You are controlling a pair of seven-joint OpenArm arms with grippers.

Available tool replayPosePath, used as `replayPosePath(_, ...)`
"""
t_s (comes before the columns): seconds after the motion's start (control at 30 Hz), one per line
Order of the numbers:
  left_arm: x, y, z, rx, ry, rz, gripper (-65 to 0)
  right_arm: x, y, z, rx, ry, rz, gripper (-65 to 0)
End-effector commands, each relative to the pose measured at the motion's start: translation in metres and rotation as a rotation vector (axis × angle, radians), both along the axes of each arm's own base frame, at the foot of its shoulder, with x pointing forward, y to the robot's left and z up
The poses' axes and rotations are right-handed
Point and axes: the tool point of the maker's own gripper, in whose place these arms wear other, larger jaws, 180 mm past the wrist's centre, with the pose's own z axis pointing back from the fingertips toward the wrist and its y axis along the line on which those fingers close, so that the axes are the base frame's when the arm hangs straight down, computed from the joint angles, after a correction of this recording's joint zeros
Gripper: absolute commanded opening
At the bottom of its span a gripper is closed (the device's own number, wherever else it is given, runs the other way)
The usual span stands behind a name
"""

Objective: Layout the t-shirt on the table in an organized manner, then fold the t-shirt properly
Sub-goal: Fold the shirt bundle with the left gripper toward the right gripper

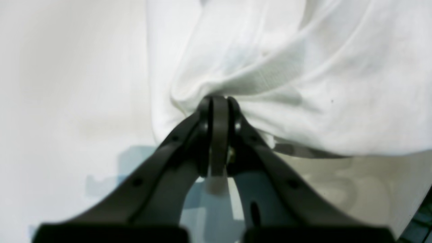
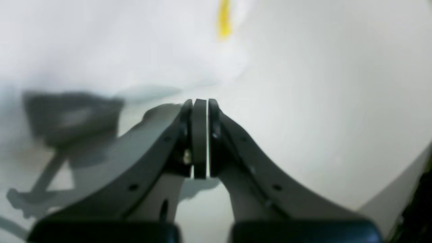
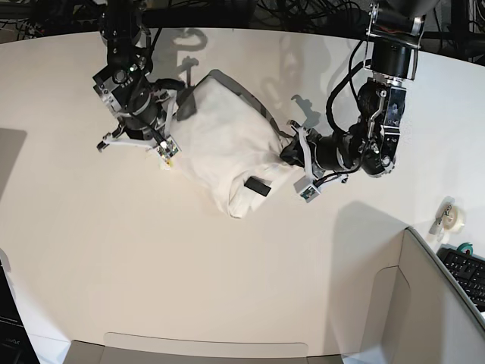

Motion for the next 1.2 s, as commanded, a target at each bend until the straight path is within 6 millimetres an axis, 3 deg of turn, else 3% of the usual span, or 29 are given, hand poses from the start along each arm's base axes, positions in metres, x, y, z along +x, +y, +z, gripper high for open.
replayPosePath(0.0,-0.009,-0.003,-0.01,0.068,0.031,-0.063,-64.9,0.012,-0.011,0.015,-0.021,-0.055,-0.027,-65.0)
replayPosePath(0.13,-0.012,-0.016,-0.009,0.097,0.02,-0.147,-64.9,0.042,-0.031,0.039,-0.084,-0.139,-0.08,-65.0)
replayPosePath(0.2,-0.014,-0.017,-0.011,0.102,0.022,-0.159,-64.9,0.056,-0.038,0.042,-0.117,-0.147,-0.096,-65.0)
replayPosePath(0.33,-0.012,-0.017,-0.009,0.102,0.016,-0.159,-64.9,0.077,-0.039,0.009,-0.124,-0.054,-0.086,-65.0)
replayPosePath(0.43,-0.015,-0.022,-0.011,0.107,0.019,-0.182,-64.9,0.079,-0.031,-0.015,-0.095,-0.016,-0.052,-65.0)
replayPosePath(0.53,-0.003,-0.026,-0.002,0.121,-0.015,-0.208,-64.9,0.063,-0.03,-0.032,-0.095,0.032,-0.049,-65.0)
replayPosePath(0.7,0.009,-0.026,0.007,0.15,-0.05,-0.239,-64.9,0.033,-0.026,-0.033,-0.089,0.037,-0.043,-65.0)
replayPosePath(0.83,0.017,-0.032,0.011,0.158,-0.061,-0.256,-64.9,0.006,-0.011,-0.038,-0.091,0.055,0.009,-65.0)
replayPosePath(1.0,0.024,-0.051,0.014,0.147,-0.068,-0.289,-64.9,-0.034,0.01,-0.048,-0.067,0.107,0.065,-65.0)
replayPosePath(1.17,0.025,-0.082,0.023,0.106,-0.123,-0.356,-64.9,-0.057,0.026,-0.051,-0.025,0.136,0.069,-65.0)
